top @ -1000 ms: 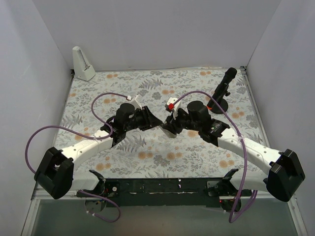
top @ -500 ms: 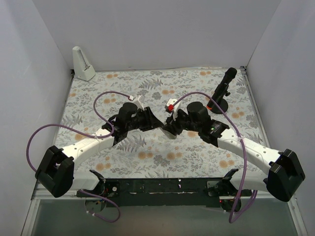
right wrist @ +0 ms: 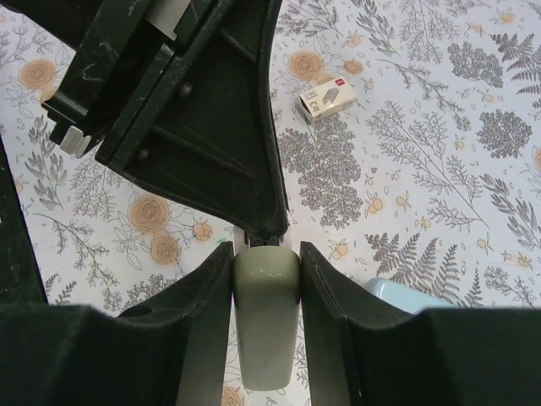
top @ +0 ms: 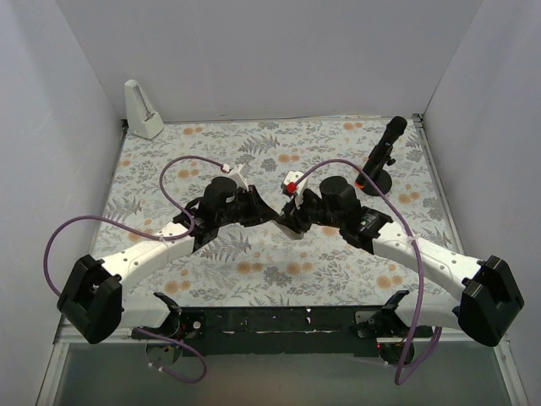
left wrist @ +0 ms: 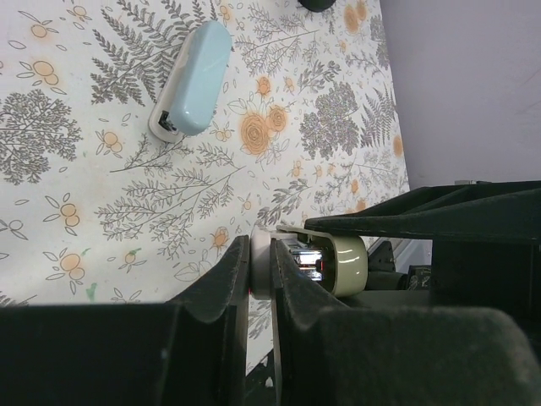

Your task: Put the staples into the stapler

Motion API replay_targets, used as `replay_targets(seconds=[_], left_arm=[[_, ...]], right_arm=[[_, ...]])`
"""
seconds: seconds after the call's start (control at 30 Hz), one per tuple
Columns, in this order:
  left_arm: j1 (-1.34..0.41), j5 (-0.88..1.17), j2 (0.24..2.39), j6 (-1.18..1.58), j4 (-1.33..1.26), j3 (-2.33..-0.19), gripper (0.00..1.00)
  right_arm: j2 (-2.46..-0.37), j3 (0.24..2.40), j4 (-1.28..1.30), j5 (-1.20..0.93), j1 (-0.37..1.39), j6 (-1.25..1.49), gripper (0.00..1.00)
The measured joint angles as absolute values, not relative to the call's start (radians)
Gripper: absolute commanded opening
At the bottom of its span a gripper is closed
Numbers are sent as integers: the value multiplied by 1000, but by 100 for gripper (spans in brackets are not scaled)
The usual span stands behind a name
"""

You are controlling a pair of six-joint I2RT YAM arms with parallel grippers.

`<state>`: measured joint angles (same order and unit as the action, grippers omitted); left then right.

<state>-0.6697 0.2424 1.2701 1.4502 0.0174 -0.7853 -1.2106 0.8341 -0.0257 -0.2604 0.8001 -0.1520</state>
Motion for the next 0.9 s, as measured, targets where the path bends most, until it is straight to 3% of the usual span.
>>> replay_targets(seconds=[0.23,0.57,0.9], left_arm=[[-630,207,1196,1402,91,-794,0],[-366,253,1064,1364,162,-793,0],[-62,649,995,1588,-35,-580,0]], right_arm=[[-1198,834,-79,-258,815,-170,1],[-1153,834,-86,-223,807,-197,1],[-1124,722,-253,-263,821,-183,1]])
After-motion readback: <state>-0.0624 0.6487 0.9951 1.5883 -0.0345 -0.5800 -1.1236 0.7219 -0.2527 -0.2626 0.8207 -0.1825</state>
